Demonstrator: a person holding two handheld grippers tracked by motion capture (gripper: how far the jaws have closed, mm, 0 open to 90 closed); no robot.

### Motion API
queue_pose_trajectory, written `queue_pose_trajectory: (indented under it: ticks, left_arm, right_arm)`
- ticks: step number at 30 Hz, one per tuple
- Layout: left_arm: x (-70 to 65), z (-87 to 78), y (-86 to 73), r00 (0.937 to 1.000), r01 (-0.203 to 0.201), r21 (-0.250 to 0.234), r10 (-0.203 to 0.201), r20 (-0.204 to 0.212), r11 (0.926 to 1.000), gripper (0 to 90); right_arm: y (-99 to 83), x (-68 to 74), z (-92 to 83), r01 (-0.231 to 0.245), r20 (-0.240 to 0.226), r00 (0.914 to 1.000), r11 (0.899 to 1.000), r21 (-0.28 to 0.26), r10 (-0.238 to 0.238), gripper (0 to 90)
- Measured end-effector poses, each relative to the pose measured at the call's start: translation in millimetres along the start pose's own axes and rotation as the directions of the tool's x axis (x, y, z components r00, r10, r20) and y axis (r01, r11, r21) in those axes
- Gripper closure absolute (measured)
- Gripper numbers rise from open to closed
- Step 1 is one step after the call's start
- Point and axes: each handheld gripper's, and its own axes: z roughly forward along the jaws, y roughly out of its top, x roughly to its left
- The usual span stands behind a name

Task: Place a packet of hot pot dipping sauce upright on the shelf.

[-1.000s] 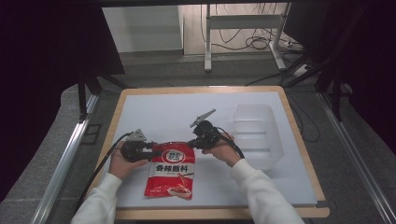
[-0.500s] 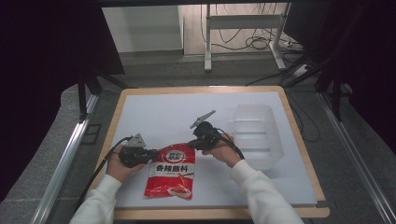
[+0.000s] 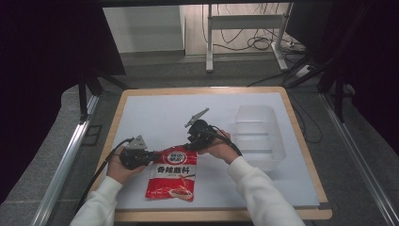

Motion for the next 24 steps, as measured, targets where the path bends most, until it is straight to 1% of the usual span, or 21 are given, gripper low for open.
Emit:
queue_pose_trajectory:
  ticks: [2,3,4,5,6,8,9,11,12,13,14,16,18,19,21,23,24]
  left_arm:
    - [-0.1,-0.1,0.0,1.0000,0.000,-0.001,0.000,-0.001,1.0000,83.3]
    - [-0.3,0.1,-0.1,1.0000,0.002,-0.005,-0.002,0.000,1.0000,83.3]
    - [-0.3,0.1,-0.1,1.0000,0.002,-0.007,-0.002,0.001,1.0000,83.3]
    - [-0.3,0.1,-0.1,1.0000,0.002,-0.007,-0.002,0.001,1.0000,83.3]
    - [-0.3,0.0,-0.1,1.0000,0.003,-0.007,-0.003,0.001,1.0000,83.3]
    - [-0.2,-0.2,-0.1,1.0000,0.003,-0.007,-0.003,0.002,1.0000,83.2]
    - [-0.2,-0.3,-0.1,1.0000,0.002,-0.007,-0.002,0.002,1.0000,83.2]
    - [0.1,-0.7,-0.1,1.0000,0.002,-0.007,-0.002,0.005,1.0000,83.1]
    - [0.1,-0.7,-0.1,1.0000,0.002,-0.007,-0.002,0.005,1.0000,83.0]
    - [-0.1,-0.6,0.1,1.0000,0.006,-0.008,-0.006,0.006,1.0000,83.0]
    - [-0.1,-0.6,0.1,1.0000,0.006,-0.008,-0.006,0.006,1.0000,83.0]
    - [0.2,-1.0,0.5,0.9999,0.017,-0.013,-0.017,0.005,0.9998,82.9]
    - [0.3,-1.4,0.6,0.9998,0.019,-0.014,-0.019,0.002,0.9997,82.5]
    - [0.7,-2.2,0.6,0.9998,0.021,-0.017,-0.021,-0.001,0.9996,81.9]
    - [1.2,-2.6,0.5,0.9997,0.022,-0.021,-0.022,-0.005,0.9995,81.2]
    - [3.1,-4.9,-0.6,0.9994,0.032,-0.043,-0.033,-0.012,0.9985,72.8]
    - [3.6,-5.7,-1.0,0.9992,0.034,-0.049,-0.035,-0.017,0.9982,67.0]
  right_arm:
    - [5.0,2.7,8.9,0.021,-0.014,0.9997,0.999,0.030,-0.020,54.6]
    - [6.3,3.8,11.9,0.024,-0.020,0.9995,0.999,0.042,-0.023,55.1]
    - [9.3,6.0,21.0,0.045,-0.032,0.9986,0.996,0.076,-0.043,57.2]
    - [9.3,6.0,21.0,0.045,-0.032,0.9986,0.996,0.076,-0.043,57.2]
    - [10.0,6.4,23.8,0.050,-0.035,0.9983,0.995,0.087,-0.047,58.6]
    - [10.7,6.5,30.6,0.055,-0.042,0.9979,0.992,0.113,-0.050,62.5]
    - [10.8,5.8,35.6,0.060,-0.049,0.9974,0.989,0.132,-0.053,67.9]
    - [10.6,4.7,38.0,0.064,-0.048,0.9972,0.987,0.144,-0.057,73.7]
    - [10.6,4.7,38.0,0.064,-0.048,0.9972,0.987,0.144,-0.057,73.7]
    - [10.3,3.0,39.1,0.057,-0.053,0.9974,0.987,0.148,-0.049,79.4]
    - [10.1,1.6,39.2,0.063,-0.057,0.9968,0.988,0.141,-0.055,81.4]
    - [10.0,0.3,38.3,0.059,-0.071,0.9962,0.989,0.136,-0.050,84.6]
    - [10.2,0.3,37.8,0.056,-0.074,0.9961,0.989,0.135,-0.047,85.8]
    - [10.4,-0.2,36.4,0.057,-0.084,0.9954,0.990,0.129,-0.046,87.7]
    - [10.4,-0.7,35.8,0.059,-0.089,0.9949,0.990,0.126,-0.048,88.0]
    - [10.1,-2.5,34.0,0.045,-0.118,0.9925,0.992,0.116,-0.032,88.5]
    - [10.1,-2.9,33.1,0.042,-0.125,0.9918,0.993,0.113,-0.027,88.6]
